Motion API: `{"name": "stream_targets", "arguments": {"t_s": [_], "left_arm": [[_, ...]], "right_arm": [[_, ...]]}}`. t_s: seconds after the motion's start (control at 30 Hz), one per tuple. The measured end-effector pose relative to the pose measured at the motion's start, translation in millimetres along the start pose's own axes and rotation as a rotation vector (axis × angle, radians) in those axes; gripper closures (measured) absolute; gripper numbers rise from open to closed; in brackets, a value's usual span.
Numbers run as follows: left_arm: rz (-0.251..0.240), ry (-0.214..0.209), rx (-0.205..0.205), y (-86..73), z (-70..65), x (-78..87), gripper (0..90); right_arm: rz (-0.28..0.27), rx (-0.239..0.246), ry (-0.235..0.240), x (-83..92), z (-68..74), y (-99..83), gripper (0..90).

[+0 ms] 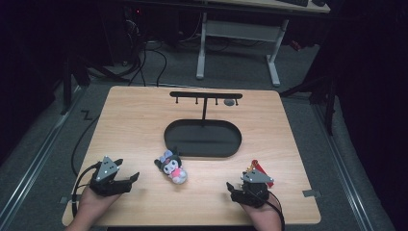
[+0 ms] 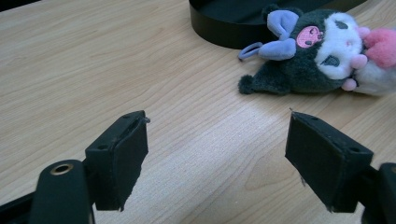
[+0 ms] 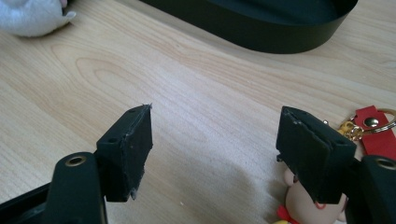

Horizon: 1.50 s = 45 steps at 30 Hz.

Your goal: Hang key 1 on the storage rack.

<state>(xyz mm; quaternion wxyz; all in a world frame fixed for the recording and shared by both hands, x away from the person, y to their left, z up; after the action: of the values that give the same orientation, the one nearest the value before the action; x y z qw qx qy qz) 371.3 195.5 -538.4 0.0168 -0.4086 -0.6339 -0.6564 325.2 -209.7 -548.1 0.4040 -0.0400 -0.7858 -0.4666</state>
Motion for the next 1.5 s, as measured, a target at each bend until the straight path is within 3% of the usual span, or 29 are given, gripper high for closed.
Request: {"name": "stream_targets", "arguments": {"t_s": [0.53,0.67,0.8,0.97,1.07,1.5], "left_arm": [[0.014,-0.012,-0.018,-1.8,-1.7,-2.0,21.7],[0.017,-0.014,-0.025,-1.1,-2.9,-3.8,21.8],[0.03,-0.02,-0.034,-2.6,-4.2,-6.7,21.9],[0.033,-0.024,-0.045,-3.5,-5.6,-6.2,22.0],[0.026,-0.03,-0.046,-2.8,-7.0,-4.8,22.0],[0.036,-0.03,-0.052,-4.4,-8.6,-4.9,22.7]], "right_arm": [[0.12,-0.035,0.054,2.0,-1.5,-2.8,34.8],[0.163,-0.02,0.082,0.1,5.1,-3.1,35.4],[0.171,-0.025,0.134,1.5,4.7,-1.3,34.6],[0.217,-0.026,0.127,6.4,-2.5,-1.2,34.3],[0.276,-0.001,0.122,14.2,-4.4,-0.2,33.7],[0.402,0.041,0.168,29.5,-2.5,-1.2,33.9]]}}
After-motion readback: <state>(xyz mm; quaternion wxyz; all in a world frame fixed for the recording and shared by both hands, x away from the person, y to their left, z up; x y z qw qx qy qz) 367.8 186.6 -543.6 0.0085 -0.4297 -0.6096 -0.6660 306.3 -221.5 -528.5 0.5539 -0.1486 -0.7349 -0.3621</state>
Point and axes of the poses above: each handheld gripper's, and its own axes: x roughly backward along the jaws, y roughly out of its top, z roughly to its left, the point moved 6 cm from there along -x, roughly forward along the jaws, and after that the axes turned 14 degrees about x, right-handed, at the moved point
